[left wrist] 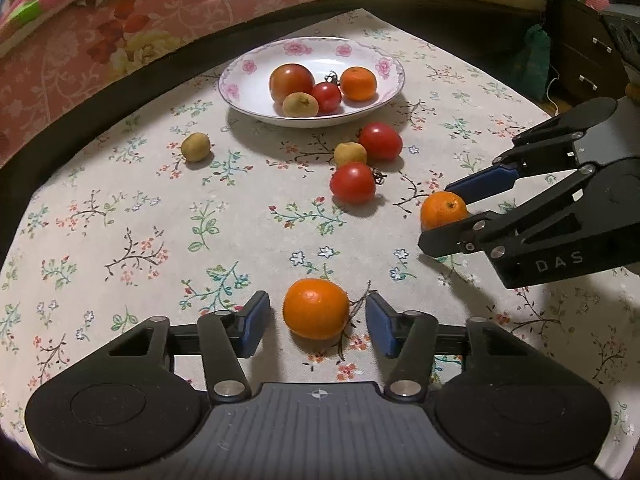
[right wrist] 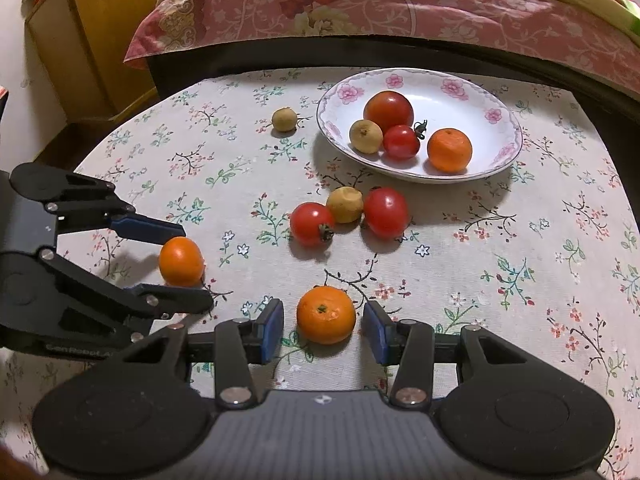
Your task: Organize fruits
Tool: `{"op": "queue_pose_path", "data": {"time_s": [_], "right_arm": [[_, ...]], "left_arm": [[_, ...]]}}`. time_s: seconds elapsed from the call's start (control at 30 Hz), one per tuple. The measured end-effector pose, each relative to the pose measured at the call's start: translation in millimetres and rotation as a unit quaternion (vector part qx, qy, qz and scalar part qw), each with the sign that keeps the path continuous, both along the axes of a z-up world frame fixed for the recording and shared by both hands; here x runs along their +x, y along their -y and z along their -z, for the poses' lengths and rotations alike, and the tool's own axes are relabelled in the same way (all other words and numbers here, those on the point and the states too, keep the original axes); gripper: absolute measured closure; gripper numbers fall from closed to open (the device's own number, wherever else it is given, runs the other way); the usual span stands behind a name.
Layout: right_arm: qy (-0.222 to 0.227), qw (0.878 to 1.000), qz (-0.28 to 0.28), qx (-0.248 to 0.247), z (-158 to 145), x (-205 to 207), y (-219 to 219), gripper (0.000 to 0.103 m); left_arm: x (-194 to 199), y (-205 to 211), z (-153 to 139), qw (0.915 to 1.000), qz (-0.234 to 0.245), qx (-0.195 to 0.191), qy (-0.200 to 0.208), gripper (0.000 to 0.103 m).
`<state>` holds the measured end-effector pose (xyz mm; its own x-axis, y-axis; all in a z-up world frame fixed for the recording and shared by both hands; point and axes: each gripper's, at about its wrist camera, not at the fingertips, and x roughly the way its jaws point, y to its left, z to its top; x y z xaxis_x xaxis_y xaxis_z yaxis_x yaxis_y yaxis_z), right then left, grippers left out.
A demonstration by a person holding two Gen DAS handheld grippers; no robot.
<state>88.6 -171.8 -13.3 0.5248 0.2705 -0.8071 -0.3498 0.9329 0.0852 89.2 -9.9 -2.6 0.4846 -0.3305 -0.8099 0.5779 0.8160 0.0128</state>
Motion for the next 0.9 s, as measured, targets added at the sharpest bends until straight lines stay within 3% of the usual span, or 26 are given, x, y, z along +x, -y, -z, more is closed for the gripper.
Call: {"op": "queue_pose_path", "data": {"time_s": [0.37, 0.57, 0.9], "right_arm": [[-0.002, 1.000, 0.002, -0.005, -0.3, 0.9, -0.8, 0.065], [0.000, 1.000, -0.001, -0.006, -1.2, 0.1, -2.6, 0.073], [0.006, 1.000, 0.002, 0.008, -4.8, 0.1, -1.0, 0.074]], "left_arm": [[2.6, -0.5, 0.6, 0.9999, -0.005, -0.012, -0.010, 0.049], [-0.5, 2.8, -0.9, 0.9999, -0.006, -0.011, -0.005, 0.061], [3.3, 6.6, -6.6, 0.9998, 0.001, -0.021, 0.002, 0.062]]}}
